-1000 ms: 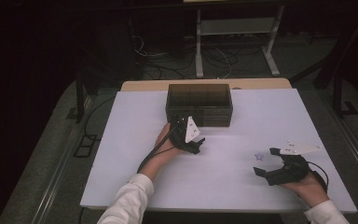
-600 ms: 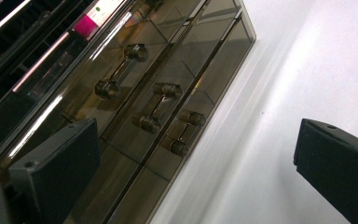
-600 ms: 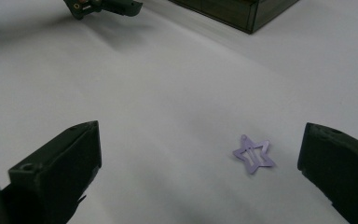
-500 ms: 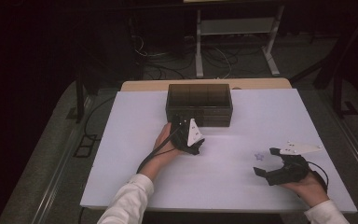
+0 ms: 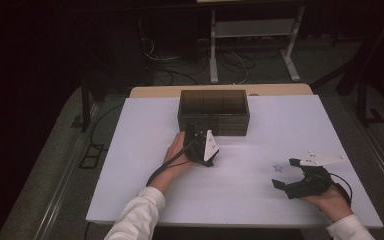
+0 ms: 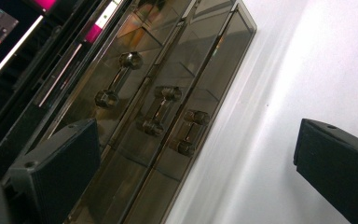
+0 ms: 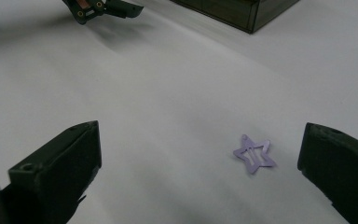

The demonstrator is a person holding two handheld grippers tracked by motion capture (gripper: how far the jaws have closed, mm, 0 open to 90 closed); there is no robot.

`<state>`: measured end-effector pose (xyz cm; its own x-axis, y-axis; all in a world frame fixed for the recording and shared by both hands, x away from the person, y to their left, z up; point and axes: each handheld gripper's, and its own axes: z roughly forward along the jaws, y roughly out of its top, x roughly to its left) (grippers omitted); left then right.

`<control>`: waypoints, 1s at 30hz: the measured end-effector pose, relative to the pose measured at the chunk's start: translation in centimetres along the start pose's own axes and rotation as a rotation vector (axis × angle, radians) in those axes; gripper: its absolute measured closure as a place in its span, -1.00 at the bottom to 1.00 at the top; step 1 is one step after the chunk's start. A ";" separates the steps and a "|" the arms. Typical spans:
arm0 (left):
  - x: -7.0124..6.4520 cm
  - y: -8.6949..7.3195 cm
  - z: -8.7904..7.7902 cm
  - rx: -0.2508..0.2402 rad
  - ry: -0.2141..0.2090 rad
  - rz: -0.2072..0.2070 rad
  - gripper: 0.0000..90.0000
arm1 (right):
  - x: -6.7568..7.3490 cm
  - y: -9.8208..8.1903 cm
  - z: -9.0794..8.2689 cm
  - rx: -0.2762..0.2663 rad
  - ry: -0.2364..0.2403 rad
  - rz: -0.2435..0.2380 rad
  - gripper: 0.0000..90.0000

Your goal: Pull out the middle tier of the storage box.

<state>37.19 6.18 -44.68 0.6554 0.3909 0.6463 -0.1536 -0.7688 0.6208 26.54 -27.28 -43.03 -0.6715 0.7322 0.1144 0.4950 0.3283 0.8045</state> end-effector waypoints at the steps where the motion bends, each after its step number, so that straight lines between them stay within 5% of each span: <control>1: 0.0 0.0 0.0 0.001 0.003 0.009 -1.00 | 0.0 0.0 0.0 0.000 0.000 0.000 -1.00; 30: -0.9 0.3 -0.1 0.015 0.098 0.190 -0.96 | 0.0 0.0 0.0 -0.002 0.000 0.000 -1.00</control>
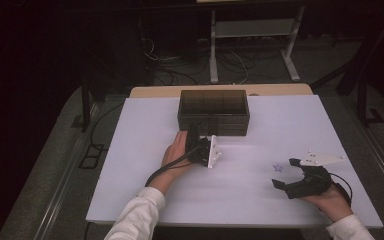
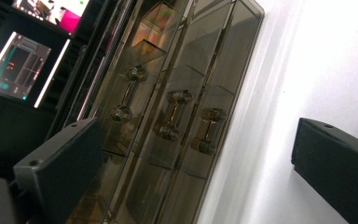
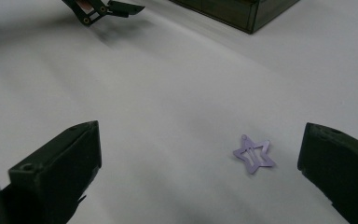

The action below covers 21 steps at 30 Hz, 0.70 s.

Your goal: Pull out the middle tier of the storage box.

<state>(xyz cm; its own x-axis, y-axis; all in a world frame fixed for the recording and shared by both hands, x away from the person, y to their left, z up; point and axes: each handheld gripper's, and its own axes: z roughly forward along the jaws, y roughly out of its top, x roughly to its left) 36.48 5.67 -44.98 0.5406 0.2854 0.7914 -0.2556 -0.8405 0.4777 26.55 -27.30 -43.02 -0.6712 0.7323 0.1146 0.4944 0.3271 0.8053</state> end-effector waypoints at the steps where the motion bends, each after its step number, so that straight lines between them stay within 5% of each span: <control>1: 0.0 0.0 0.0 0.001 0.000 0.004 -0.96 | 0.0 0.0 0.0 0.000 0.000 0.000 -1.00; 21: -0.6 0.1 0.0 0.016 0.046 0.130 -0.65 | 0.0 0.0 0.1 0.003 0.001 0.001 -1.00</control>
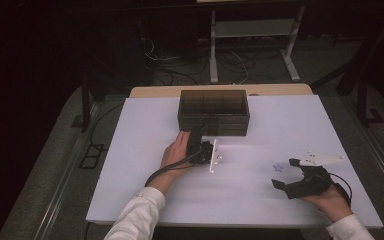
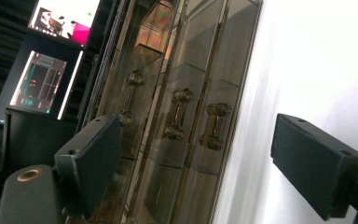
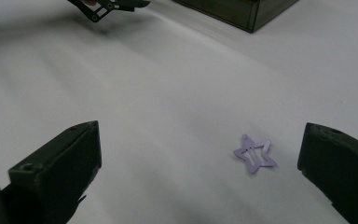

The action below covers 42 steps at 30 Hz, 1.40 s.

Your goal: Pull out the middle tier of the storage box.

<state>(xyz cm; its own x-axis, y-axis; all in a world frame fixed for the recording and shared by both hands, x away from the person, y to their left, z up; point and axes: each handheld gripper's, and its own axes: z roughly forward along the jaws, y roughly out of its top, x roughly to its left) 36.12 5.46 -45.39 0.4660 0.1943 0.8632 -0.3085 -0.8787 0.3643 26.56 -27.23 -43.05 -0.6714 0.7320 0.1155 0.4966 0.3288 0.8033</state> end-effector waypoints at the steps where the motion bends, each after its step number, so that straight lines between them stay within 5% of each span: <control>1: 0.0 0.0 0.0 0.002 0.005 0.011 -0.63 | 0.0 0.0 0.0 0.000 0.000 0.000 -1.00; 23: -1.0 0.5 0.3 0.055 0.044 0.186 -0.05 | 0.0 0.0 0.1 -0.001 0.000 0.000 -1.00; 42: -1.3 0.9 1.5 0.105 0.084 0.276 0.24 | -0.1 0.0 0.1 0.000 0.001 0.004 -1.00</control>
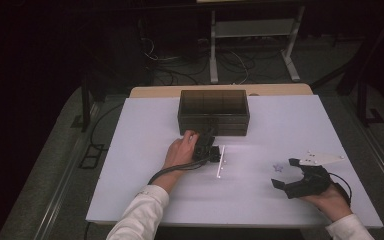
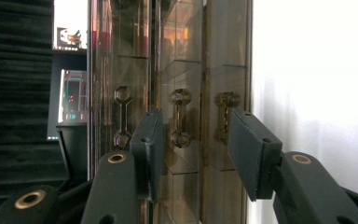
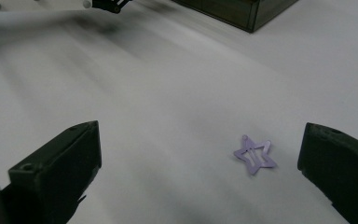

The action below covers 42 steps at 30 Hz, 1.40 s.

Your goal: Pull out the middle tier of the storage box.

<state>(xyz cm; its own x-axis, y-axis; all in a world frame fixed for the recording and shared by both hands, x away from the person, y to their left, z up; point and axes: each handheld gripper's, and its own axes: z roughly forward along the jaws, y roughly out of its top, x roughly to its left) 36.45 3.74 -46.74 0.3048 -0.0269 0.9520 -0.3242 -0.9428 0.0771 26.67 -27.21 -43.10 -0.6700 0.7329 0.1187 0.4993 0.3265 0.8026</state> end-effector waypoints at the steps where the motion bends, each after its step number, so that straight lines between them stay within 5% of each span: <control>1: 0.1 0.0 0.0 0.005 0.000 0.004 0.25 | 0.0 0.0 0.0 -0.001 0.000 0.000 -1.00; 42: 0.1 0.0 1.2 0.064 0.033 0.041 0.72 | -0.1 0.0 -0.1 -0.005 -0.006 0.003 -1.00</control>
<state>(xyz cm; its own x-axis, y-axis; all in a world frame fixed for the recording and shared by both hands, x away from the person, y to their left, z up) 37.56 3.29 -46.96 0.2620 -0.0560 0.9634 -0.2780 -0.9604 0.0198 26.65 -27.33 -43.07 -0.6653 0.7373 0.1176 0.4986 0.3215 0.8050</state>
